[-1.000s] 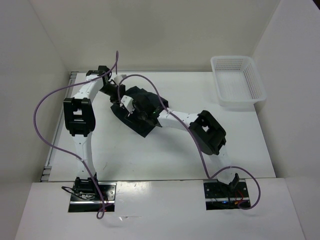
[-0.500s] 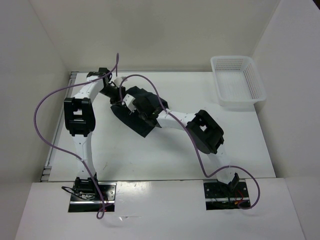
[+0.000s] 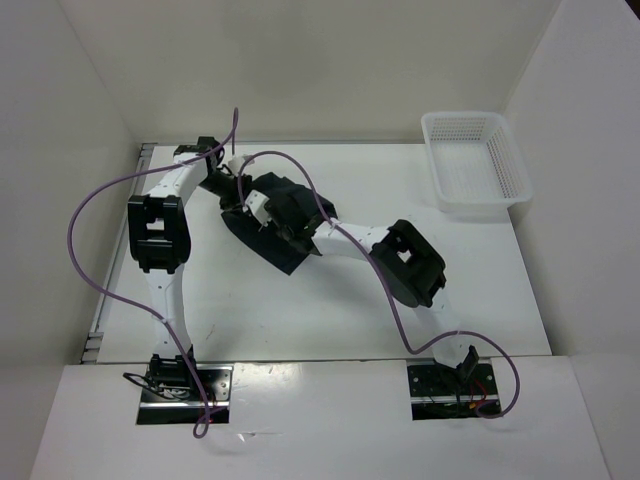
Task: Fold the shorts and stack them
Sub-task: Fold the shorts
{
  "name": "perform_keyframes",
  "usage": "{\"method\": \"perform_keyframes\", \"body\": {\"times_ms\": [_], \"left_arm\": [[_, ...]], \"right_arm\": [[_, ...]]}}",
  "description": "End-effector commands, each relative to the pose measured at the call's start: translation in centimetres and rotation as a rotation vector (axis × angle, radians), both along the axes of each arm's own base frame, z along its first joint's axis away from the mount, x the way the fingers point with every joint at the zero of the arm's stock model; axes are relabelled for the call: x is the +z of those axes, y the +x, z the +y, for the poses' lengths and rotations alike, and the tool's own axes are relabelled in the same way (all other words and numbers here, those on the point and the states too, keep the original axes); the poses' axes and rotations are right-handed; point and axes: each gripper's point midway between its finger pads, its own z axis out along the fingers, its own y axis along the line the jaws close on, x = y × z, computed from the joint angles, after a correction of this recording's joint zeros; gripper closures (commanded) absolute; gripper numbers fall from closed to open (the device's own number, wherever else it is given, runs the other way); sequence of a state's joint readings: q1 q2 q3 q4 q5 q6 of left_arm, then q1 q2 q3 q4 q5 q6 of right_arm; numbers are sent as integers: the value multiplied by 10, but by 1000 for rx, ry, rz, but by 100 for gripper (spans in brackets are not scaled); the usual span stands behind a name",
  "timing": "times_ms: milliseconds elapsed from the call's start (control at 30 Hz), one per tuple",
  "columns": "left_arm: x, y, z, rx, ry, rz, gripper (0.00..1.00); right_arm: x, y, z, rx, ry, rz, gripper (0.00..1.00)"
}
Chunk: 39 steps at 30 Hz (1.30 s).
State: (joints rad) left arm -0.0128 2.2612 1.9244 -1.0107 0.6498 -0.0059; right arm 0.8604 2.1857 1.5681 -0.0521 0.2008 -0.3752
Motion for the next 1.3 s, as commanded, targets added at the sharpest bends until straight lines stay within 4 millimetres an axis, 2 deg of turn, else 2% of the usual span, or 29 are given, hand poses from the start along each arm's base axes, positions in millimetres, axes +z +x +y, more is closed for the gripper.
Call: {"method": "perform_keyframes", "body": {"times_ms": [0, 133, 167, 267, 300, 367, 433, 467, 500, 533, 600, 700, 767, 800, 833, 1000, 1033, 1067, 1100, 1133, 1167, 1200, 1233, 1267], "left_arm": [[26, 4, 4, 4, 4, -69, 56], [28, 8, 10, 16, 15, -81, 53], [27, 10, 11, 18, 25, -90, 53], [31, 17, 17, 29, 35, -118, 53], [31, 17, 17, 29, 35, -118, 56], [30, 17, 18, 31, 44, -118, 60], [29, 18, 19, 33, 53, -118, 67], [29, 18, 19, 33, 53, -118, 67], [29, 18, 19, 33, 53, -118, 67], [29, 18, 19, 33, 53, -118, 67], [29, 18, 19, 33, 53, -118, 68], [28, 18, 21, 36, 63, -118, 68], [24, 16, 23, 38, 75, -108, 69], [23, 16, 24, 40, 84, -108, 69], [23, 16, 24, 40, 85, -108, 71], [22, 12, 30, 48, 124, -104, 71], [26, 13, 34, 58, 124, -112, 71], [26, 13, 34, 58, 124, -112, 68], [26, 13, 34, 58, 124, -112, 53], [32, 13, 36, 64, 108, -123, 53], [33, 13, 33, 60, 92, -123, 51], [38, 11, 36, 68, 76, -114, 48], [46, 11, 33, 65, 57, -121, 48], [53, 12, 39, 83, 19, -122, 47]], "right_arm": [[58, 18, 15, -1, 92, -109, 100], [103, 9, 14, 52, 113, -131, 100], [121, 4, 14, 78, 128, -143, 100], [131, -7, 7, 105, 110, -118, 100], [134, -13, 1, 129, 90, -117, 100], [126, -28, -6, 176, 47, -74, 100], [119, -50, -11, 271, 15, -11, 100], [116, -55, -14, 282, 11, 6, 100], [110, -70, -9, 333, 9, 36, 100], [104, -75, -10, 347, 5, 57, 100], [96, -98, 0, 422, 15, 112, 100], [82, -115, 8, 470, 6, 157, 100], [65, -118, 8, 478, -11, 193, 100], [65, -122, 11, 489, -13, 193, 100], [52, -124, 12, 496, -23, 219, 100], [22, -120, 11, 462, -51, 246, 100], [24, -119, 13, 462, -44, 238, 100], [16, -119, 13, 468, -58, 244, 93], [9, -119, 12, 467, -68, 256, 89], [13, -117, 14, 467, -62, 248, 84], [9, -116, 16, 467, -64, 251, 75], [8, -114, 18, 473, -69, 246, 70], [17, -110, 23, 475, -53, 227, 65], [24, -111, 28, 491, -33, 225, 61]]}}
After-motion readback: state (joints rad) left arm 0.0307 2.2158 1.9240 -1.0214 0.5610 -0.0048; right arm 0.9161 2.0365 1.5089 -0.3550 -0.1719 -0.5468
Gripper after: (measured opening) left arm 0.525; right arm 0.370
